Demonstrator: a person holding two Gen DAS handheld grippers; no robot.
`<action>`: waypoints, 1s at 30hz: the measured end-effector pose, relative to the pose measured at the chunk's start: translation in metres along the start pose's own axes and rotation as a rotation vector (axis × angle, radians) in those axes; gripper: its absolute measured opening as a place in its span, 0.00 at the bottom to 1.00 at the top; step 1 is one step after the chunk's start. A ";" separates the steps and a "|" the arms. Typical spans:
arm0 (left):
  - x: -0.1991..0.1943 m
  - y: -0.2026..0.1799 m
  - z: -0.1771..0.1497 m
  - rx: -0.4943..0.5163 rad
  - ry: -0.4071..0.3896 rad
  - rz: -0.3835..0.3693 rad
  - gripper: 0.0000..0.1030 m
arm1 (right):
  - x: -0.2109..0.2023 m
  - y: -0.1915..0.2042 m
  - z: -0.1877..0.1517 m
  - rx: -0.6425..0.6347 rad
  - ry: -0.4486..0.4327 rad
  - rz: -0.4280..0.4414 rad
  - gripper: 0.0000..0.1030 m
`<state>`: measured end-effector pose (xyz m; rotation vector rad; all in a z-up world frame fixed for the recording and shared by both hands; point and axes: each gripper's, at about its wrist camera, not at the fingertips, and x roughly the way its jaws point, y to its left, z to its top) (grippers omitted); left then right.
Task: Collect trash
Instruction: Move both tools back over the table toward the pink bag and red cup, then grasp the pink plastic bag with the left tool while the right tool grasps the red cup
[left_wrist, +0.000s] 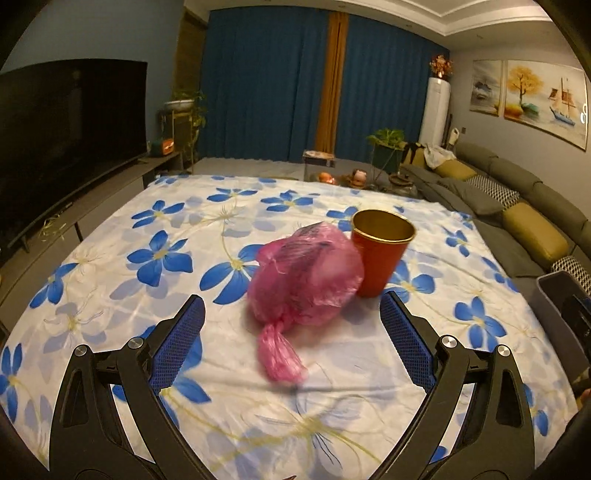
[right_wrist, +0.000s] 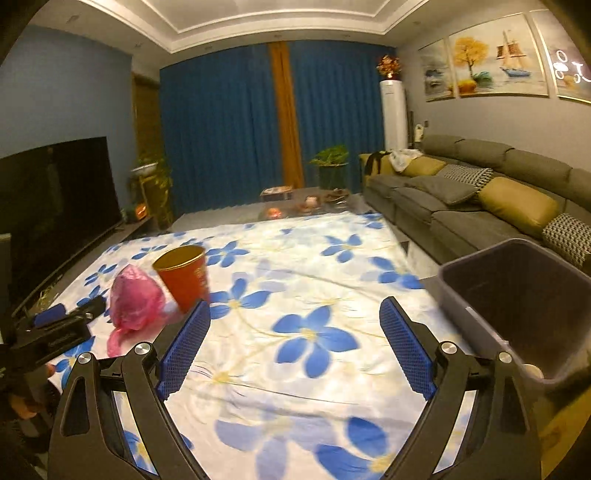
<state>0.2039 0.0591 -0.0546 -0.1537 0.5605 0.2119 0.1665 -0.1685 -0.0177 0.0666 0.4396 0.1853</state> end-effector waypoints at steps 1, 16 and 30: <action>0.005 0.000 0.000 0.002 0.004 0.000 0.91 | 0.003 0.003 0.000 0.000 0.002 0.005 0.87; 0.085 0.010 0.013 -0.054 0.155 -0.118 0.74 | 0.062 0.049 0.005 -0.055 0.080 0.044 0.87; 0.087 0.041 0.022 -0.169 0.163 -0.185 0.14 | 0.110 0.106 0.005 -0.111 0.134 0.103 0.87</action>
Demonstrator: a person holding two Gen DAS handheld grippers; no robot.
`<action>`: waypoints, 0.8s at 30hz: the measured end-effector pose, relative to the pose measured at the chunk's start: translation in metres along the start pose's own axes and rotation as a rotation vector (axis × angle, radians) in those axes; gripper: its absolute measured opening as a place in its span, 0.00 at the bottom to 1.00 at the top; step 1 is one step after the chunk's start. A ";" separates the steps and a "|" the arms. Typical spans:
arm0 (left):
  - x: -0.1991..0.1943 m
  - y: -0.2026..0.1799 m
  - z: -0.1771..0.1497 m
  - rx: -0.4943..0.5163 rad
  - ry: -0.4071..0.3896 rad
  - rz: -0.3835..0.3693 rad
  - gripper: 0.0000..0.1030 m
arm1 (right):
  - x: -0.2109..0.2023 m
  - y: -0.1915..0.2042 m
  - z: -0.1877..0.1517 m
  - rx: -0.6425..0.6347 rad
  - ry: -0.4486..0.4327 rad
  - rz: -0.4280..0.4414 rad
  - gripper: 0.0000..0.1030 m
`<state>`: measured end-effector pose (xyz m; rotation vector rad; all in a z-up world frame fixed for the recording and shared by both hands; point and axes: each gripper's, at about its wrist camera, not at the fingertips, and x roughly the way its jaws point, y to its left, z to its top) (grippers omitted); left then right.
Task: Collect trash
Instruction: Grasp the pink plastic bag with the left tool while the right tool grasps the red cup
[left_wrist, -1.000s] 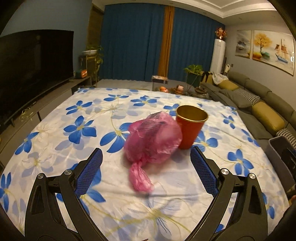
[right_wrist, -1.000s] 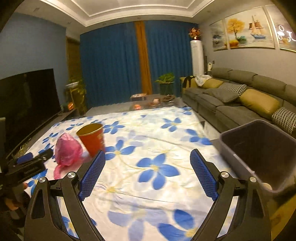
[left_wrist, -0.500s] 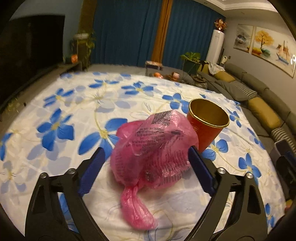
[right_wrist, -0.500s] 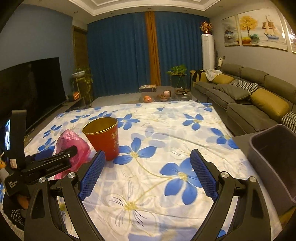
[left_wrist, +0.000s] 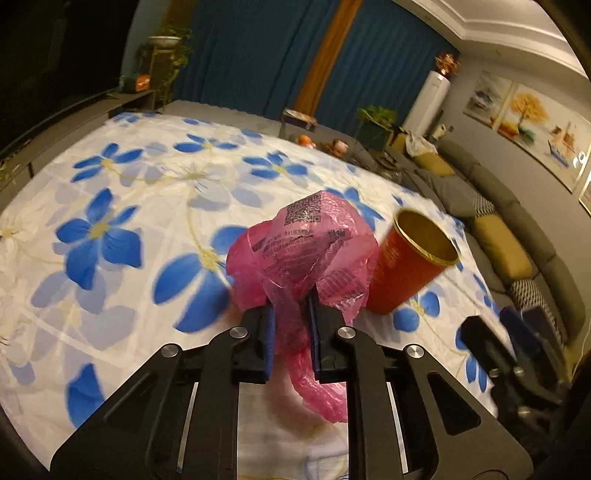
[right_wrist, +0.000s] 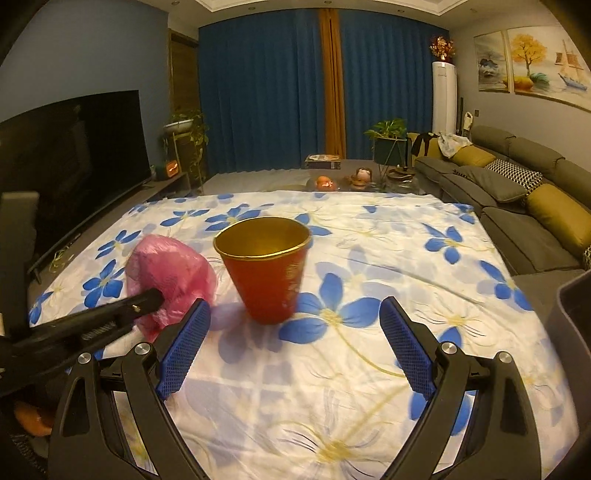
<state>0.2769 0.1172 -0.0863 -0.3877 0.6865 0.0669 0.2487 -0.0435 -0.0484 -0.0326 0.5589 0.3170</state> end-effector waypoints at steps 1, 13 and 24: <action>-0.003 0.002 0.003 -0.002 -0.013 0.018 0.14 | 0.004 0.003 0.001 -0.001 0.001 -0.001 0.87; -0.029 0.026 0.022 -0.042 -0.109 0.113 0.14 | 0.046 0.021 0.021 0.039 0.003 -0.026 0.87; -0.031 0.027 0.023 -0.042 -0.107 0.110 0.14 | 0.066 0.021 0.026 0.073 0.015 -0.030 0.81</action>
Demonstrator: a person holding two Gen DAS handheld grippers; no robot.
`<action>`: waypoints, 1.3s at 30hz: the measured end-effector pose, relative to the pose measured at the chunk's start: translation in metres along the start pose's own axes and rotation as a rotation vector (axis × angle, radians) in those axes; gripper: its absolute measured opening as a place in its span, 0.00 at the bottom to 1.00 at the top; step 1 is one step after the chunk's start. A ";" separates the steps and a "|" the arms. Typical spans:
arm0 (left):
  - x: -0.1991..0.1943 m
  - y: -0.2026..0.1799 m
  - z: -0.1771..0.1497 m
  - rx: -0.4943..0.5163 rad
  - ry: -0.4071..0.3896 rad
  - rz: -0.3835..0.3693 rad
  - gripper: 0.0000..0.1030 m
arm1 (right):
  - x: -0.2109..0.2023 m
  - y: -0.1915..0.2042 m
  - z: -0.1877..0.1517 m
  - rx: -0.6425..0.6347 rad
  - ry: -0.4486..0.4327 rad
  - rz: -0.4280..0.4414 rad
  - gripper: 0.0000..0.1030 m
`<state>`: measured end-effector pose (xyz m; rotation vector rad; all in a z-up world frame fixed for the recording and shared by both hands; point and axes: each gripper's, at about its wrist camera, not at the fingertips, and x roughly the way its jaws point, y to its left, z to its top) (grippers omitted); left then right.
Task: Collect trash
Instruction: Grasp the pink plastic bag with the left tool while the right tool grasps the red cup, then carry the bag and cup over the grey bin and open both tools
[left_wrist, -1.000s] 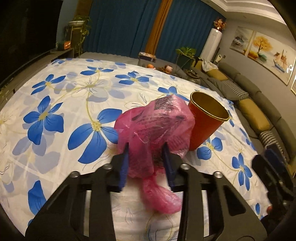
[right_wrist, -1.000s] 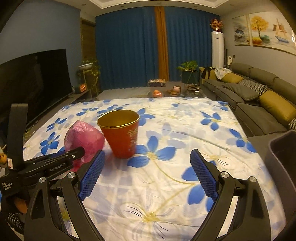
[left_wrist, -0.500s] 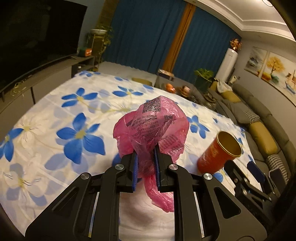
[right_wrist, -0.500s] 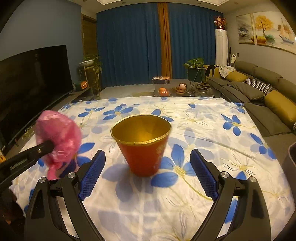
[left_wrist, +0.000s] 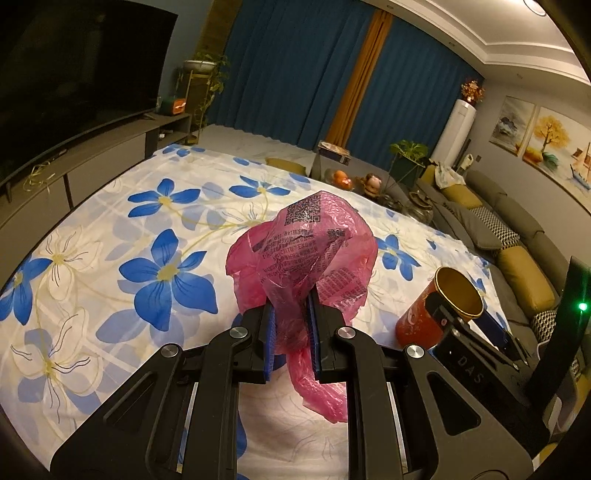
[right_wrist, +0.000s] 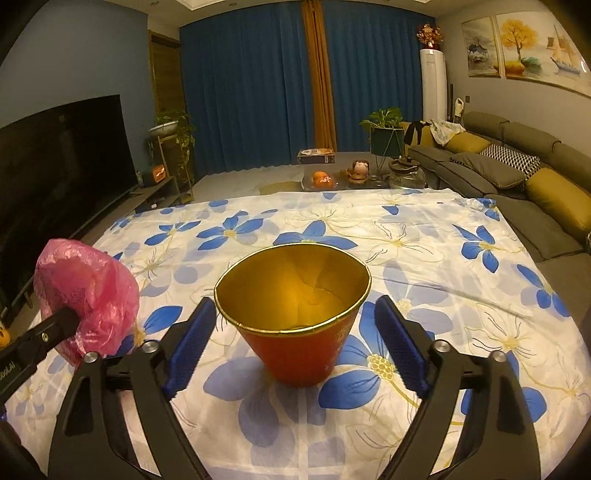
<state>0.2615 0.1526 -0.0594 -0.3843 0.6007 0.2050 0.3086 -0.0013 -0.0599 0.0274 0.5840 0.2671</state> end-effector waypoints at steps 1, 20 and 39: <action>0.000 0.000 0.000 0.000 0.000 -0.001 0.14 | 0.001 -0.001 0.001 0.004 0.000 0.001 0.79; 0.001 -0.016 -0.003 0.040 0.004 -0.031 0.14 | -0.031 -0.015 0.005 -0.003 -0.052 0.014 0.65; -0.046 -0.147 -0.040 0.254 0.007 -0.239 0.14 | -0.193 -0.175 -0.012 0.041 -0.189 -0.148 0.65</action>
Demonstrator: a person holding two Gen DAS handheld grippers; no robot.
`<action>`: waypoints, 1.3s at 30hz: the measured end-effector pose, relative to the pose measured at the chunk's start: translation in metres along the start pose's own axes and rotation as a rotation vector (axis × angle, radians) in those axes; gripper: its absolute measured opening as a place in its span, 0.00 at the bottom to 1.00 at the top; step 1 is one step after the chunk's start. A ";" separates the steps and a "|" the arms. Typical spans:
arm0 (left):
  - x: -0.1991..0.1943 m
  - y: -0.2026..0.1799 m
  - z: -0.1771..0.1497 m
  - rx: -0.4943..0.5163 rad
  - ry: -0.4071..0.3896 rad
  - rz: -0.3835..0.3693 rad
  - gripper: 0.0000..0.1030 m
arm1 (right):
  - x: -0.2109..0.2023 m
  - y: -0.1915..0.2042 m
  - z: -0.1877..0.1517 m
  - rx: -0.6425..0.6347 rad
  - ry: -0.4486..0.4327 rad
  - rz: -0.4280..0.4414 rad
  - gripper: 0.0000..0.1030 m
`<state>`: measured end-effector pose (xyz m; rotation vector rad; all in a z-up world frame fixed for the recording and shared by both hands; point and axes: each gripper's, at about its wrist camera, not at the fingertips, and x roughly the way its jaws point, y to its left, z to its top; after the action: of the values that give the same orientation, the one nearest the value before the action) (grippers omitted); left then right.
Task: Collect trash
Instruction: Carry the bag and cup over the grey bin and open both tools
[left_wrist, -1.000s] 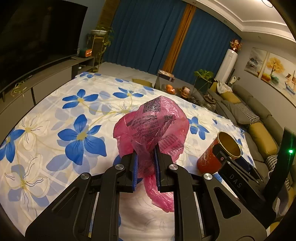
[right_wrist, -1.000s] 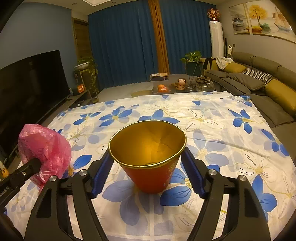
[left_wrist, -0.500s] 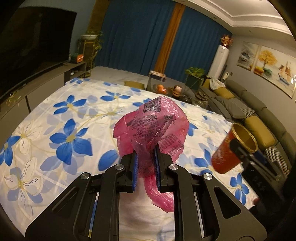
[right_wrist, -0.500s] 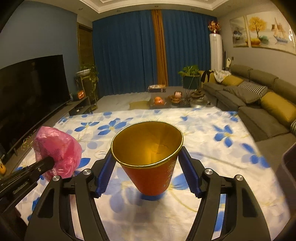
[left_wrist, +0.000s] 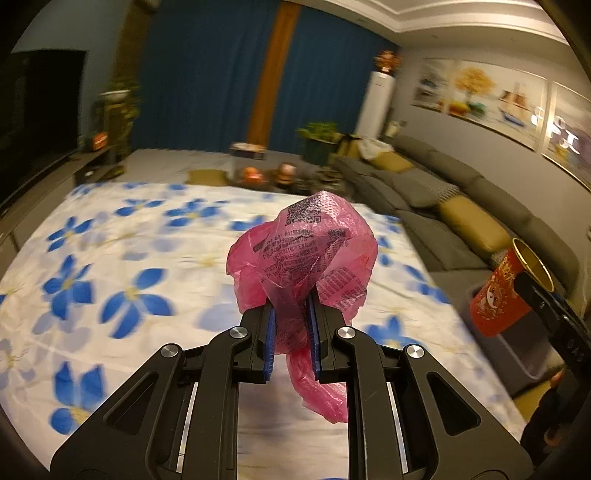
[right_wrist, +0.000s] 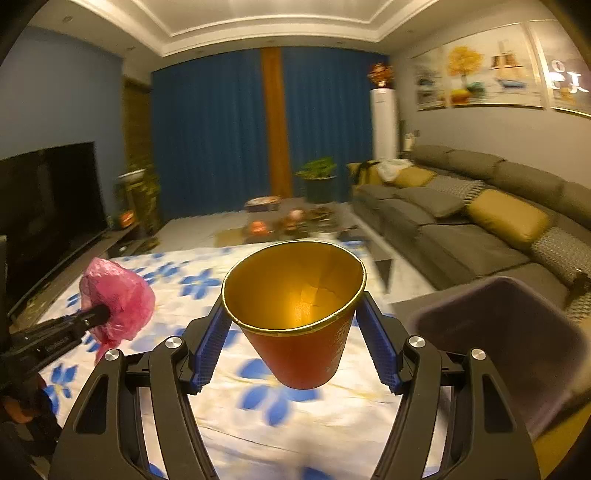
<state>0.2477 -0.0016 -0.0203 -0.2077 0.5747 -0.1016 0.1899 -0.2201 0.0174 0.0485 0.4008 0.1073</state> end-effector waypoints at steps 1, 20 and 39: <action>0.001 -0.012 0.000 0.010 0.004 -0.022 0.14 | -0.005 -0.012 -0.001 0.006 -0.006 -0.024 0.65; 0.081 -0.249 -0.018 0.203 0.137 -0.396 0.14 | -0.012 -0.172 -0.048 0.187 0.026 -0.273 0.66; 0.126 -0.290 -0.039 0.236 0.223 -0.467 0.65 | 0.003 -0.203 -0.072 0.209 0.073 -0.284 0.72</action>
<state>0.3204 -0.3099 -0.0539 -0.0980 0.7222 -0.6485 0.1834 -0.4197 -0.0633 0.1937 0.4865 -0.2145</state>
